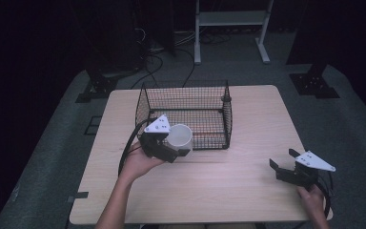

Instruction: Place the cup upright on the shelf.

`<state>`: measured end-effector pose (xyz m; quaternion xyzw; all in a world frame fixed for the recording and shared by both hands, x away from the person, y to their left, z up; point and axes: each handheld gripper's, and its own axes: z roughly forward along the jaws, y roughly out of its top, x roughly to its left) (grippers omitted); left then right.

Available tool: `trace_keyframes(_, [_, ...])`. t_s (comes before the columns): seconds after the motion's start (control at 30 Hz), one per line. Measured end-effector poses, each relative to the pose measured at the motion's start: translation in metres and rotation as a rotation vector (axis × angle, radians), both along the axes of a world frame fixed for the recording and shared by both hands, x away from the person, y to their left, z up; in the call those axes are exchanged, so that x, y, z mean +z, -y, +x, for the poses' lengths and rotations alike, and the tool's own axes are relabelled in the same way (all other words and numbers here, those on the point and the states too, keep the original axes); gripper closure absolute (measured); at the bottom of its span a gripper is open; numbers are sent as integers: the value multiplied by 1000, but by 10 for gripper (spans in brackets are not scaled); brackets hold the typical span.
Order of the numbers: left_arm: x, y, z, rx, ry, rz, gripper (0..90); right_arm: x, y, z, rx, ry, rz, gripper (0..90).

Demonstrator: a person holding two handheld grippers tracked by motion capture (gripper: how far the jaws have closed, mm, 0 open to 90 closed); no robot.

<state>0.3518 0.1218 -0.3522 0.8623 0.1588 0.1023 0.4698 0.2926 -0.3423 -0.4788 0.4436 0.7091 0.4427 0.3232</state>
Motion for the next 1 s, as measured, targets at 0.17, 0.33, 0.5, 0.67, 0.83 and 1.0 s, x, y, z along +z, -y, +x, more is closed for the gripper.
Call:
trace_keyframes(0.17, [9,2,8,-4,4,6,205,0,0,0,-1,1,0,130])
trace_keyframes(0.33, [15,2,14,-5,-1,11,205,0,0,0,-3,2,-1,131])
trace_keyframes(0.5, [22,0,21,-5,0,12,205,0,0,0,-3,3,-2,131])
trace_keyframes(0.67, [28,0,26,-6,6,14,205,0,0,0,-3,3,-4,131])
trace_keyframes(0.83, [34,-2,31,0,9,7,205,0,0,0,-3,4,-4,131])
trace_keyframes(1.0, [41,-4,39,6,2,11,205,0,0,0,-3,4,-6,131])
